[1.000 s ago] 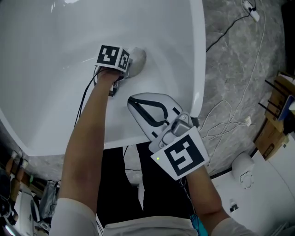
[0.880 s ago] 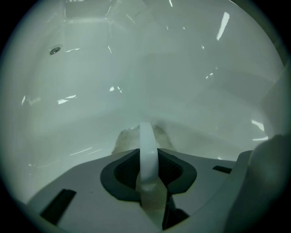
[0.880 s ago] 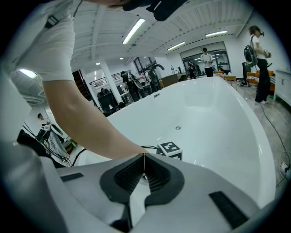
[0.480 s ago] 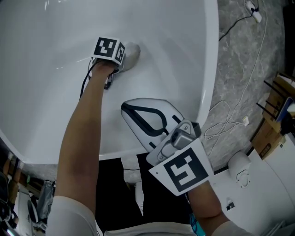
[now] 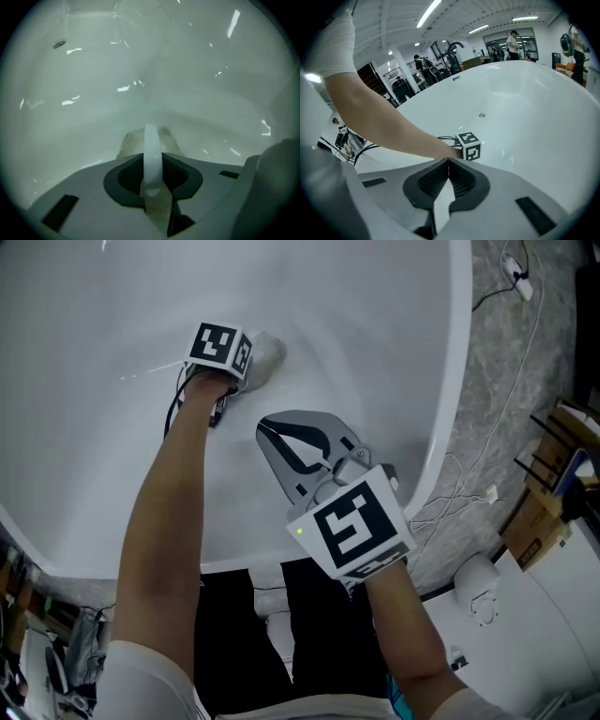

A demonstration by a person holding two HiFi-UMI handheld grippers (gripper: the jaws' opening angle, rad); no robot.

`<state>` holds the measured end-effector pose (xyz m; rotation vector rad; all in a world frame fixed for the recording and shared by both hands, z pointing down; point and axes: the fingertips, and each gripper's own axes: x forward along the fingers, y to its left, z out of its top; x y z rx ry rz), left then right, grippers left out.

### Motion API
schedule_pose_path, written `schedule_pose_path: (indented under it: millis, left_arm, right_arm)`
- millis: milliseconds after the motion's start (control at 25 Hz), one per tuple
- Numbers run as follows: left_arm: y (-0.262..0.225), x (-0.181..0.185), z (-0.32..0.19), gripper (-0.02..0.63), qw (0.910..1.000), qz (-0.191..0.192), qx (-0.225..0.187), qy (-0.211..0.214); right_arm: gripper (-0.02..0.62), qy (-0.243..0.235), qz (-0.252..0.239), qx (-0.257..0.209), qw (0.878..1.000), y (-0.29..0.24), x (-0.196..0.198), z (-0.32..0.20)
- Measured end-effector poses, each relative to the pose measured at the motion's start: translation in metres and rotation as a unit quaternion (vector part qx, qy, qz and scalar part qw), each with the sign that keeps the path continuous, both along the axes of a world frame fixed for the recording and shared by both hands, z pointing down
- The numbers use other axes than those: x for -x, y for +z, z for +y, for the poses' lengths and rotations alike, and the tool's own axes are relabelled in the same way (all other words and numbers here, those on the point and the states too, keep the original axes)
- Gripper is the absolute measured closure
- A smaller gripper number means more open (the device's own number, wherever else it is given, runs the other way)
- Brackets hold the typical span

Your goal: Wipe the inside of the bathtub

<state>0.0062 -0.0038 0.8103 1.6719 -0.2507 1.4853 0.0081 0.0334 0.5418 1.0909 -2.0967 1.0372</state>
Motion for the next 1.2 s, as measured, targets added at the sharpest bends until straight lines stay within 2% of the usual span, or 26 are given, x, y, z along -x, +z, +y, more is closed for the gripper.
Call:
schedule_pose_path:
  millis: [280, 520, 720, 1200]
  left_arm:
    - [0.005, 0.026, -0.011, 0.503, 0.9999, -0.002, -0.004, -0.012]
    - [-0.004, 0.064, -0.024, 0.503, 0.9998, -0.006, -0.01, -0.019]
    - [-0.009, 0.098, -0.033, 0.503, 0.9993, -0.007, -0.013, -0.033]
    - [-0.018, 0.185, -0.058, 0.503, 0.9987, -0.026, -0.027, -0.034]
  right_arm:
    - [0.577, -0.058, 0.032, 0.063, 0.996, 0.053, 0.008, 0.007]
    - [0.575, -0.118, 0.049, 0.116, 0.985, 0.091, 0.028, 0.009]
    - [0.577, -0.151, 0.057, 0.129, 0.978, 0.12, 0.045, 0.003]
    - [0.577, -0.167, 0.077, 0.139, 0.973, 0.155, 0.08, -0.009]
